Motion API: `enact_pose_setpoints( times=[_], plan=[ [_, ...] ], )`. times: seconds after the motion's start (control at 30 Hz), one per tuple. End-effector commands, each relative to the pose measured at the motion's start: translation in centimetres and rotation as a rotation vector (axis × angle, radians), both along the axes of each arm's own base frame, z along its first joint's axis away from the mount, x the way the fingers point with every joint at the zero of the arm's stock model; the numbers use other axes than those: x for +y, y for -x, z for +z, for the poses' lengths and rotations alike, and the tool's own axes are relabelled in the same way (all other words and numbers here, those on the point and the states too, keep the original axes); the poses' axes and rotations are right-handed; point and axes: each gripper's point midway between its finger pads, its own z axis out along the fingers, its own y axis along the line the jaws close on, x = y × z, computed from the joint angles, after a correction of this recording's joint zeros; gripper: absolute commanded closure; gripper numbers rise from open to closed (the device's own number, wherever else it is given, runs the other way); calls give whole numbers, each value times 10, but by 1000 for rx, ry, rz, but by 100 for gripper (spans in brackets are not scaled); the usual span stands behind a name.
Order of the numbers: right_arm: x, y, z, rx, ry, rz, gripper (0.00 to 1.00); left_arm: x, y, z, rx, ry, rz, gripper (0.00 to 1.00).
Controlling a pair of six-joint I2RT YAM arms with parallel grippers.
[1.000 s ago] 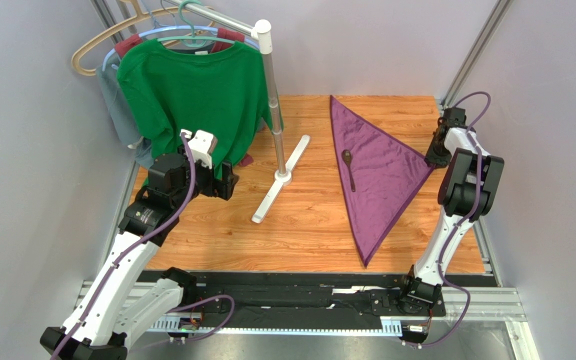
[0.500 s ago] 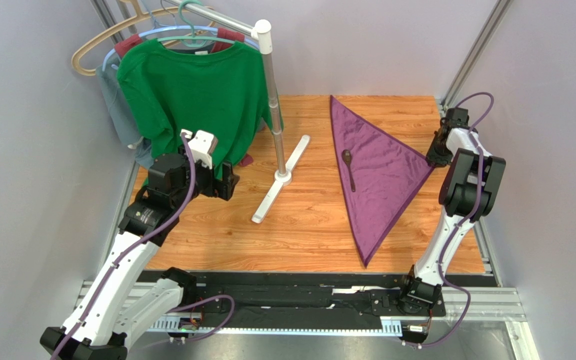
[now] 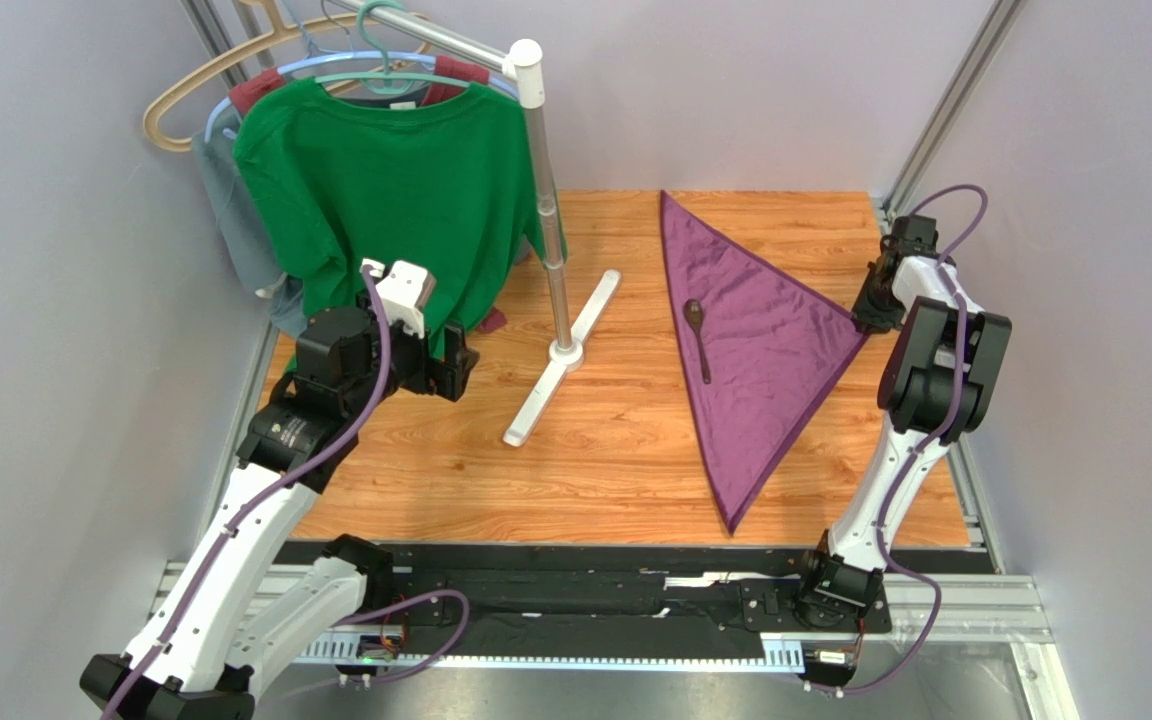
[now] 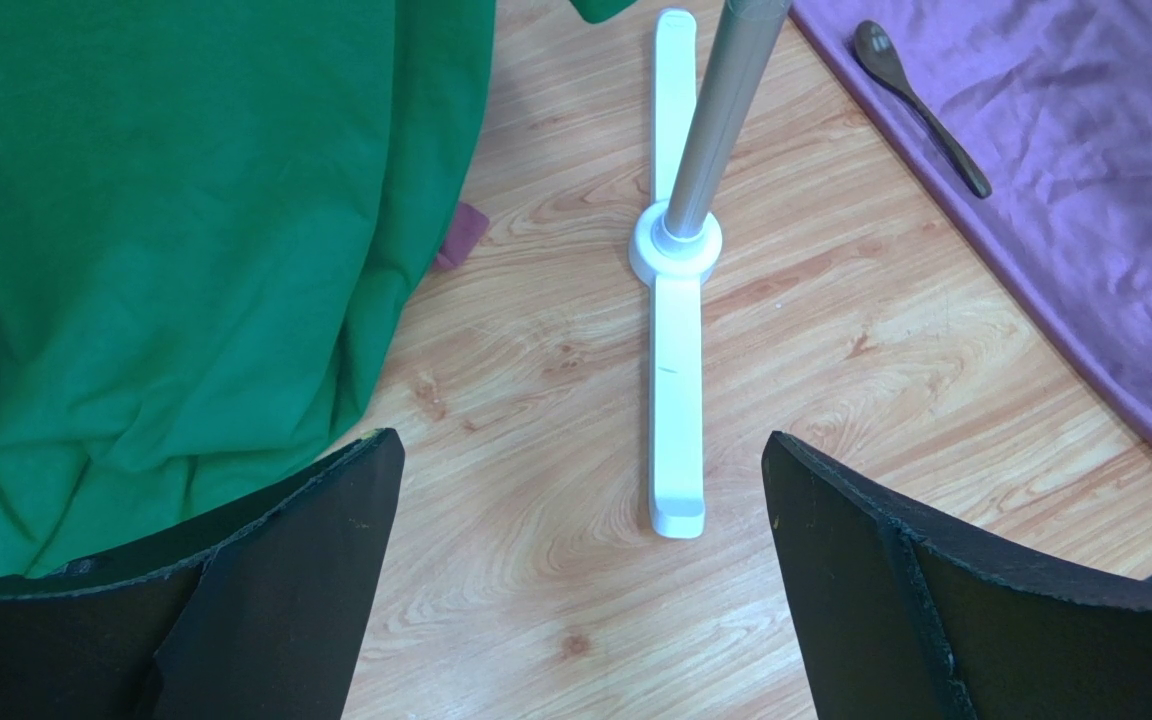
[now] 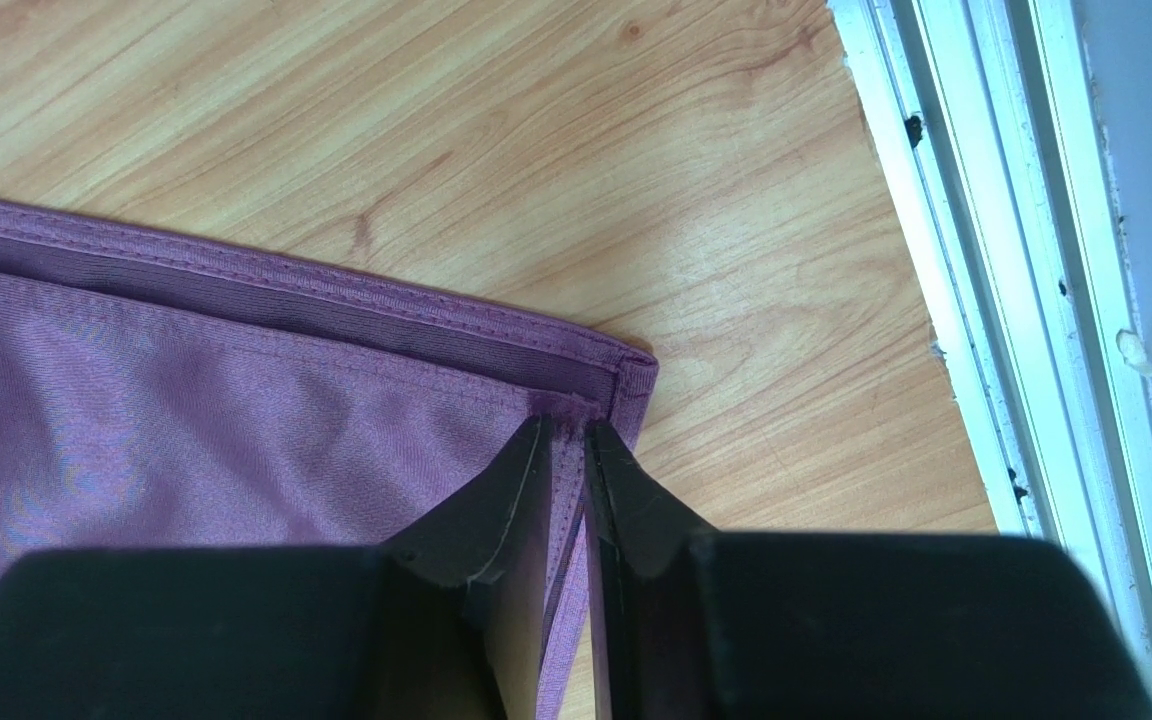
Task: Fold the napkin, place the utensils inside, and roll it up
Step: Fold the napkin
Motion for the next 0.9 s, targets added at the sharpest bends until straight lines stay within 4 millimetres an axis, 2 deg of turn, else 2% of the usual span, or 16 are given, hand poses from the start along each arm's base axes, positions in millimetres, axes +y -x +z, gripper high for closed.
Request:
enact_pose_setpoints(
  times=[0.0,0.3,0.43,0.87],
  plan=[
    [-7,-10,6,-41,11,-9,84,1,0,8,-35,2,-6,1],
    [-6,-10,7,-40,6,-12,94,2,1,8,-35,3,-2,1],
    [-6,-11,16,-58,8,-11,100,2,0,8,-35,1,-3,1],
    [-11,-17,31,-88,15,-13,100,2,0,8,-36,0,0,1]
  ],
)
